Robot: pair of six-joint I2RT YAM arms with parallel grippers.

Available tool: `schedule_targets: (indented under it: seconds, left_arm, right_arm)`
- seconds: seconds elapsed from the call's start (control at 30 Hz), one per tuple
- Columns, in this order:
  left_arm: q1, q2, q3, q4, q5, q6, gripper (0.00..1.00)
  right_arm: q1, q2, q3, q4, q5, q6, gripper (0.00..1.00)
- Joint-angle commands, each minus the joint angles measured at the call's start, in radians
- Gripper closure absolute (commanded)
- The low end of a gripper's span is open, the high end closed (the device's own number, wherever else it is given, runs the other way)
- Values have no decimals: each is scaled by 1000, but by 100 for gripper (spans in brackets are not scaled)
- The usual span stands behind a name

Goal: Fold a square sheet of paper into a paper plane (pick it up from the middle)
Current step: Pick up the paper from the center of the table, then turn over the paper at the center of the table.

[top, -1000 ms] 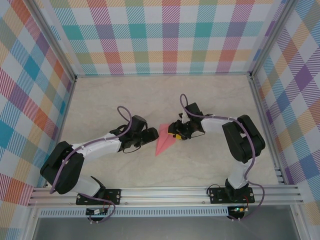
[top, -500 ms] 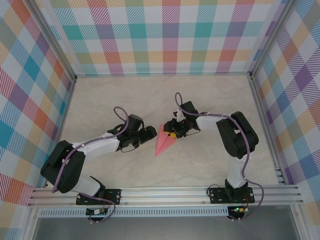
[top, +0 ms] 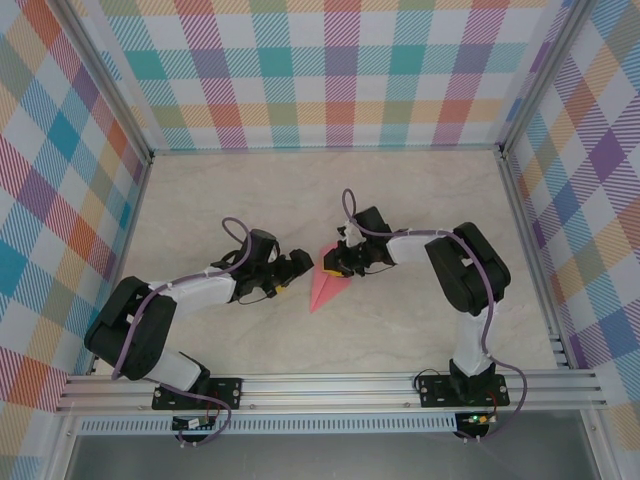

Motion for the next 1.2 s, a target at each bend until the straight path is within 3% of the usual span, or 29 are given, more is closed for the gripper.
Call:
schedule_targets:
  seconds: [0.0, 0.23, 0.4, 0.6, 0.87, 1.17]
  left_arm:
    - [30, -17, -27, 62, 64, -10, 0]
    - [52, -93, -43, 149, 182, -12, 0]
    - [56, -123, -57, 340, 301, -102, 0]
    - [56, -131, -66, 516, 361, -194, 3]
    - [55, -143, -81, 661, 359, -225, 33]
    - [56, -158, -97, 685, 322, -227, 57]
  right_arm:
    - [2, -37, -21, 78, -12, -16, 91]
    - [-38, -192, -10, 134, -118, 16, 92]
    - [-75, -237, 36, 170, -224, 85, 91]
    - [-87, -260, 84, 201, -290, 155, 91]
    - [-86, -242, 93, 199, -356, 185, 90]
    - [-90, -217, 103, 165, -374, 178, 89]
